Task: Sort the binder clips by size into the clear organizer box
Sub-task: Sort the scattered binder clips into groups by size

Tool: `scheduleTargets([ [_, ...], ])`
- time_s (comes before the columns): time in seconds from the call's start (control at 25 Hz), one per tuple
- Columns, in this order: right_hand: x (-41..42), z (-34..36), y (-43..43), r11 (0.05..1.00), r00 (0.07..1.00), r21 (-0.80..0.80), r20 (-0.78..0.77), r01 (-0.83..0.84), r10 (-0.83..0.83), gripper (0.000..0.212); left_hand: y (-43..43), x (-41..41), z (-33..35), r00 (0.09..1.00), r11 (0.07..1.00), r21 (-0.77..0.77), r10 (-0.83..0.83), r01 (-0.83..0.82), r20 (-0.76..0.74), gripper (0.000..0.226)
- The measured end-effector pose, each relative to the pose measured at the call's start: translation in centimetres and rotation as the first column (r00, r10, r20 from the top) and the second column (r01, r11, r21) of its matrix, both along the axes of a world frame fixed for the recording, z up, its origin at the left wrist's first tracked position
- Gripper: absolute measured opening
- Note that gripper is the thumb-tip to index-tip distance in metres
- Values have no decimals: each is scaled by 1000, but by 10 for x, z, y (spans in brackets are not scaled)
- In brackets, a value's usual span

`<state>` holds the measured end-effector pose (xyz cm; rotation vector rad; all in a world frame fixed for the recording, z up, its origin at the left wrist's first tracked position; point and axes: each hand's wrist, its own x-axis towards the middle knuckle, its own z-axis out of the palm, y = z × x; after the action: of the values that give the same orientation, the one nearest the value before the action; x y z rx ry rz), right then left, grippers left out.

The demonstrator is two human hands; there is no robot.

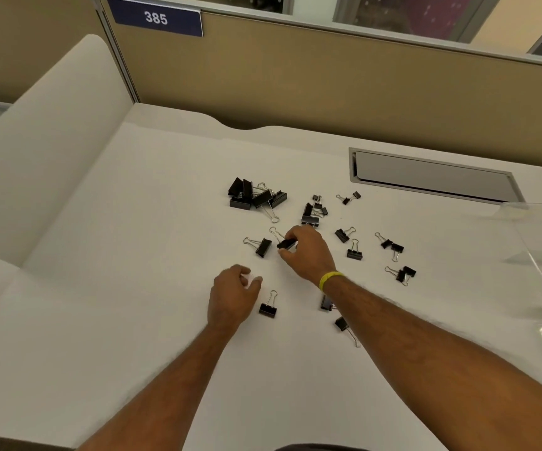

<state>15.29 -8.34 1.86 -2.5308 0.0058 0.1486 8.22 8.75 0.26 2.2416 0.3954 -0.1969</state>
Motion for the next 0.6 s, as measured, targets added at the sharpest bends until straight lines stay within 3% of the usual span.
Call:
scheduleTargets([
  [0.24, 16, -6, 13, 982, 994, -155, -8, -111, 112, 33, 0, 58, 2, 952, 923, 252, -306, 291, 18, 63],
  [0.48, 13, -17, 18, 976, 976, -41, -57, -213, 211, 48, 18, 71, -3, 891, 850, 345, -449, 399, 74, 37],
  [0.6, 10, -17, 10, 982, 981, -30, 36, -189, 190, 43, 31, 71, -5, 852, 821, 361, -510, 442, 117, 29],
])
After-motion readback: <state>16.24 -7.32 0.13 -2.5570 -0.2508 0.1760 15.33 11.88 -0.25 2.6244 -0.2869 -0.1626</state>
